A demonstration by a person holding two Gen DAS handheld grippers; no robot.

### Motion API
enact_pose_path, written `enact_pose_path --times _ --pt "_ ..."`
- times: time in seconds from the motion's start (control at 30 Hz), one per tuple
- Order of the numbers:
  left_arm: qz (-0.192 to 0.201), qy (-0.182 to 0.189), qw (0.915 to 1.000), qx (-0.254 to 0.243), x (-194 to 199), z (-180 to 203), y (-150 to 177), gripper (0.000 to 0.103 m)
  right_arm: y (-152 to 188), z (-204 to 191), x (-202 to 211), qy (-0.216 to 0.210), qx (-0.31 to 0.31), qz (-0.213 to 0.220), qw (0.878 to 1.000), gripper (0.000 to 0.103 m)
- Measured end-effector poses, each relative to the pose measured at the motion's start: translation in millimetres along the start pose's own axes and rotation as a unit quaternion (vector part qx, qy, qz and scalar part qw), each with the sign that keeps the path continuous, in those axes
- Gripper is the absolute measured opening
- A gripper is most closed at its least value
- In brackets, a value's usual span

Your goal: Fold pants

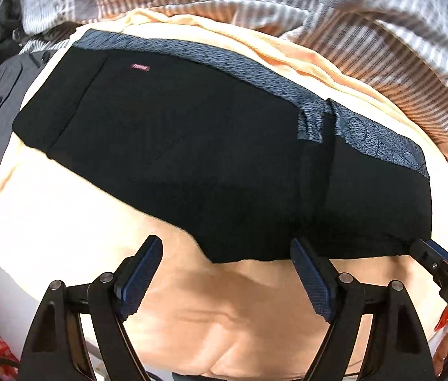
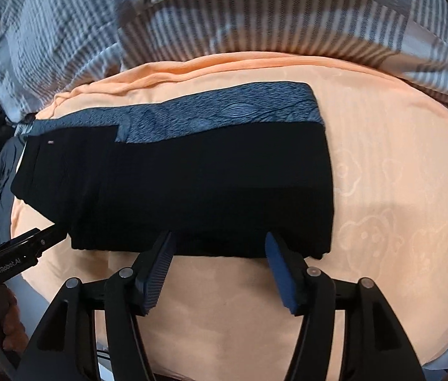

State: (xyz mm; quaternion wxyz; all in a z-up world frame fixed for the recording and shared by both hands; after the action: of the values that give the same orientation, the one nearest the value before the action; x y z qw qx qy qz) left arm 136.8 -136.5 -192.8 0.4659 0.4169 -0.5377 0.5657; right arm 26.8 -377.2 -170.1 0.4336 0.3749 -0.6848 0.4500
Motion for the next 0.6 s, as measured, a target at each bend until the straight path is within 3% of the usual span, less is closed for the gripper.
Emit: enact_pose_path --times 0.6 --pt "-0.003 0.021 0.999 0.039 -6 -73 -16 0.084 -11 -114 -22 -0.003 0.003 -0.041 0.999 0.064"
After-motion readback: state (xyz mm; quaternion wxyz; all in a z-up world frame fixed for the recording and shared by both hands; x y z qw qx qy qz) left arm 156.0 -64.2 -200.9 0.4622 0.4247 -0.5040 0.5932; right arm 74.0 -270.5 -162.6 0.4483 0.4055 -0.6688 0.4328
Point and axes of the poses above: each gripper's, at about its wrist camera, not at the fingertips, and x roughly against the way its jaws point, z to its right, y to its underside, the point moved 10 cm from there along -x, roughly the way its jaws point, and after that the axes turned 7 degrees about z, right-handed, at the moved point
